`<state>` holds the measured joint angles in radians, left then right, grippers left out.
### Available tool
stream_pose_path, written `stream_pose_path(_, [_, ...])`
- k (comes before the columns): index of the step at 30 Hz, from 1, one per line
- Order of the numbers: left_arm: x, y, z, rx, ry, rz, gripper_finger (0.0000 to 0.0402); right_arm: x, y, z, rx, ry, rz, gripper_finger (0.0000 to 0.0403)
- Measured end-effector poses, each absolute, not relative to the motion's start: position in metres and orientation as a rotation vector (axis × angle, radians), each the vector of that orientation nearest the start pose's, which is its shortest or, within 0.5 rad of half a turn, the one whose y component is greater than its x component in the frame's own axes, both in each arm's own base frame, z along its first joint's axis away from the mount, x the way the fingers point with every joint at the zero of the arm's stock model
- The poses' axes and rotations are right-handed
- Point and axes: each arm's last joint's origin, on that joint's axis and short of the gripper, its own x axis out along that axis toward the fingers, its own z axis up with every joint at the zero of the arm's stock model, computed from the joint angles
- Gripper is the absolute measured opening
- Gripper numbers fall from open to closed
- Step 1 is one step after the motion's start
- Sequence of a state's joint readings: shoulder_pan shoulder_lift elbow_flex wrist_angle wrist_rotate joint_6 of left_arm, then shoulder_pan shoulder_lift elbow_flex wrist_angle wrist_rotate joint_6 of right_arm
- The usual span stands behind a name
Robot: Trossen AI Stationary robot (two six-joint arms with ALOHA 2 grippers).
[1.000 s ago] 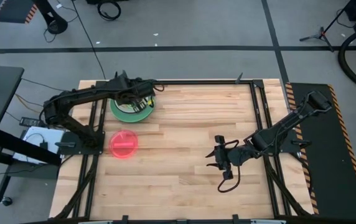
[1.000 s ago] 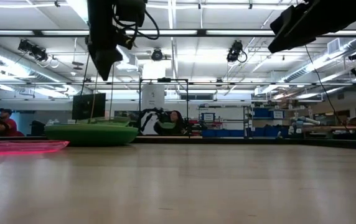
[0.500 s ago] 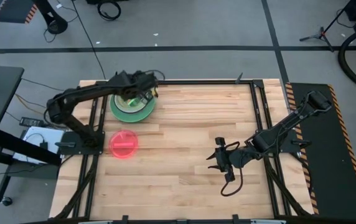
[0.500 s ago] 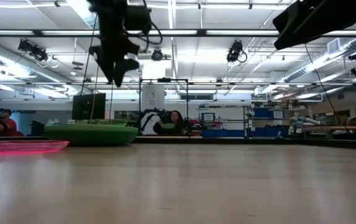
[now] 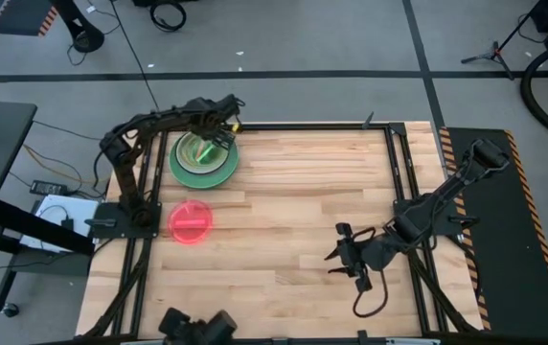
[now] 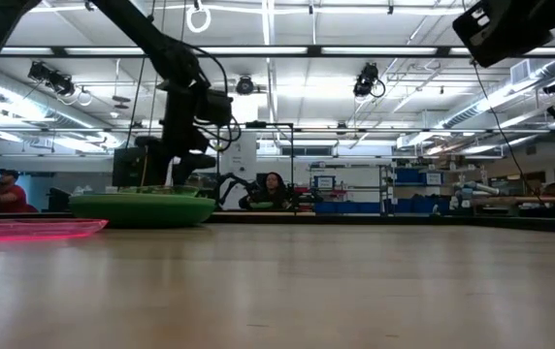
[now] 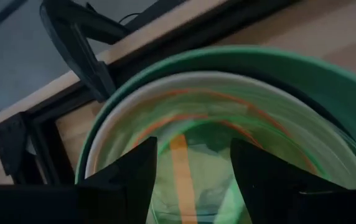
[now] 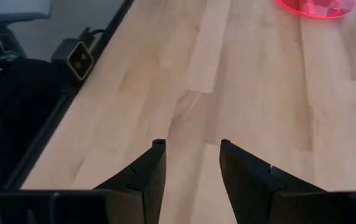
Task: Stack plastic plates
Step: Stack the light green plate on top of the orange plate
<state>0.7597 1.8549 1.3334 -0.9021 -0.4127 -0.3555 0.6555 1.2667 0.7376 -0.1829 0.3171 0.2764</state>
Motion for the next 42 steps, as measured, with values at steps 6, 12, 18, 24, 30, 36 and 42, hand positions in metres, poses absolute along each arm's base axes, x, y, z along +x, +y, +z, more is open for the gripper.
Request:
stream_pose_path(6, [0.229,0.258,0.193,-0.562,1.357,1.227,0.0211,0.205,0.152,0.221,-0.043,0.670,0.237,0.0158])
stream_pose_path(12, [0.223,0.254,0.192,-0.571,1.446,1.212,0.0211,0.205,0.152,0.221,-0.041,0.669,0.233,0.0158])
stream_pose_path(18, [0.233,0.246,0.192,-0.594,1.423,1.134,0.0211,0.205,0.152,0.221,-0.042,0.669,0.233,0.0158])
stream_pose_path(24, [0.229,0.248,0.192,-0.551,1.457,1.173,0.0211,0.204,0.152,0.221,-0.010,0.678,0.229,0.0158])
stream_pose_path(30, [0.217,0.247,0.193,-0.579,1.547,1.178,0.0211,0.202,0.155,0.221,0.002,0.688,0.248,0.0158])
stream_pose_path(36, [0.212,0.245,0.193,-0.599,1.594,1.184,0.0211,0.199,0.159,0.221,-0.003,0.689,0.266,0.0158])
stream_pose_path(42, [0.206,0.238,0.175,-0.613,1.623,1.193,0.0210,0.196,0.163,0.221,-0.009,0.690,0.286,0.0158])
